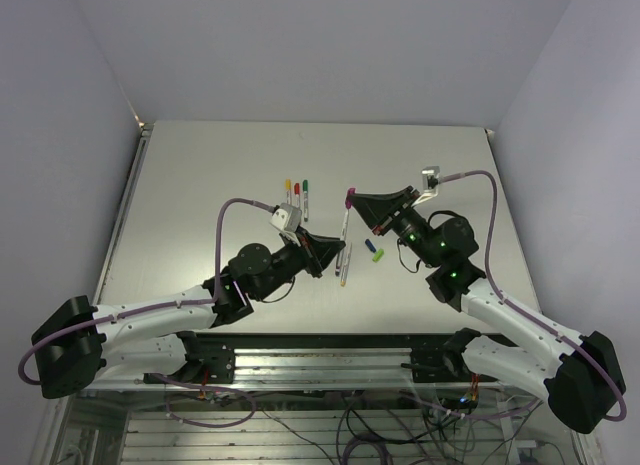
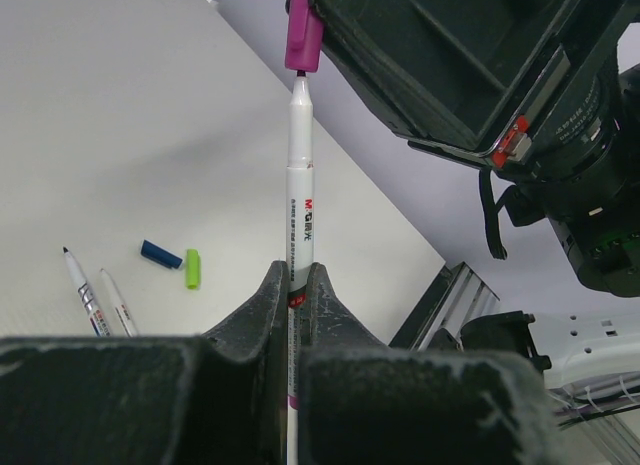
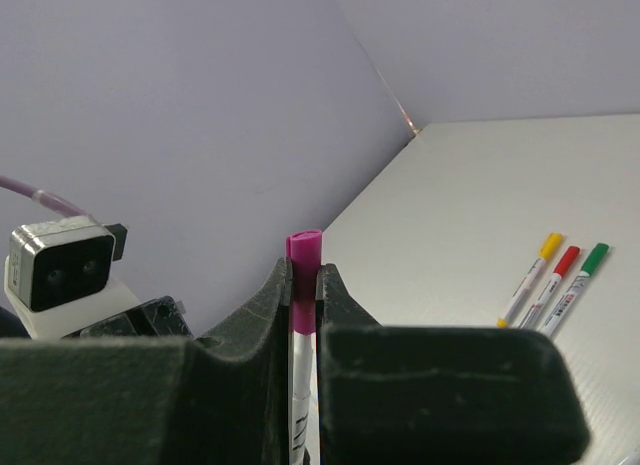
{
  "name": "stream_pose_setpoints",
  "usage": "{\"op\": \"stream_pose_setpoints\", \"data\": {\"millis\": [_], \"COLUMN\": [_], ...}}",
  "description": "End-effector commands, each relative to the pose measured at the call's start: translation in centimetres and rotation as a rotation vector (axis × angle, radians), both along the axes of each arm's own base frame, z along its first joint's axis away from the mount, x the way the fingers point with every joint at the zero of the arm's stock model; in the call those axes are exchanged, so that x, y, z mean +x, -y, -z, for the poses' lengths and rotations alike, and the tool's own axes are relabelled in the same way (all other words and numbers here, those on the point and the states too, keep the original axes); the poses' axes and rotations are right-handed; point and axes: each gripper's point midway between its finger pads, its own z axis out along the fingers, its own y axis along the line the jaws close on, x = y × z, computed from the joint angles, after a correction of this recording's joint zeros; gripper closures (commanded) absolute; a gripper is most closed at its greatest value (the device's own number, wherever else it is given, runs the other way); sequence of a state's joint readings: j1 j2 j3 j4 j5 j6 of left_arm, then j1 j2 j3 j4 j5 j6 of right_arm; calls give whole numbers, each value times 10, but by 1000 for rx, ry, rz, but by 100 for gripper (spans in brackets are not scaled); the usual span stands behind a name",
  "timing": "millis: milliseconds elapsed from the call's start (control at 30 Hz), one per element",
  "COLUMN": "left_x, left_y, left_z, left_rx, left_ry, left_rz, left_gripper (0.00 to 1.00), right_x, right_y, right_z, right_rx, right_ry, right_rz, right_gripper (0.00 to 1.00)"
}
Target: Insert the pens into the pen caps
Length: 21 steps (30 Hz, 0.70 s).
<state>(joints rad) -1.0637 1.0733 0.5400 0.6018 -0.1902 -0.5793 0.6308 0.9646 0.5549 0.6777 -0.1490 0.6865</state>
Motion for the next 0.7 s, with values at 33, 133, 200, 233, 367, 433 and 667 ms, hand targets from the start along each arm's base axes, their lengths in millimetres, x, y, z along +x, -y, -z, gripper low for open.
{"op": "stream_pose_setpoints", "data": {"millis": [33, 133, 200, 233, 367, 433, 667], "left_x": [1, 2, 2, 3, 5, 6, 10], "left_y": [-3, -3, -4, -4, -8, -11, -15], "left_z": [-20, -20, -20, -21, -21, -23, -25], "left_rx": [-50, -51, -50, -49, -54, -65, -76], "left_ry": [44, 46, 47, 48, 50, 55, 71], "left_rz": [-16, -21, -24, -28, -48, -60, -89], "left_gripper": [93, 93, 93, 93, 93, 93, 93], "right_x": [-5, -7, -8, -9, -12, -13, -23], "right_y": [-2, -6, -9, -11, -19, -21, -33], "right_z": [-1, 2, 5, 7, 16, 22, 42], "right_rx": [-5, -12, -19, -24, -59, -76, -110], "right_ry": [12, -3, -13, -19, -63, -87, -161], "right_rz": [-13, -38, -56, -66, -110, -124, -221], "right_gripper": [100, 100, 100, 100, 100, 100, 100]}}
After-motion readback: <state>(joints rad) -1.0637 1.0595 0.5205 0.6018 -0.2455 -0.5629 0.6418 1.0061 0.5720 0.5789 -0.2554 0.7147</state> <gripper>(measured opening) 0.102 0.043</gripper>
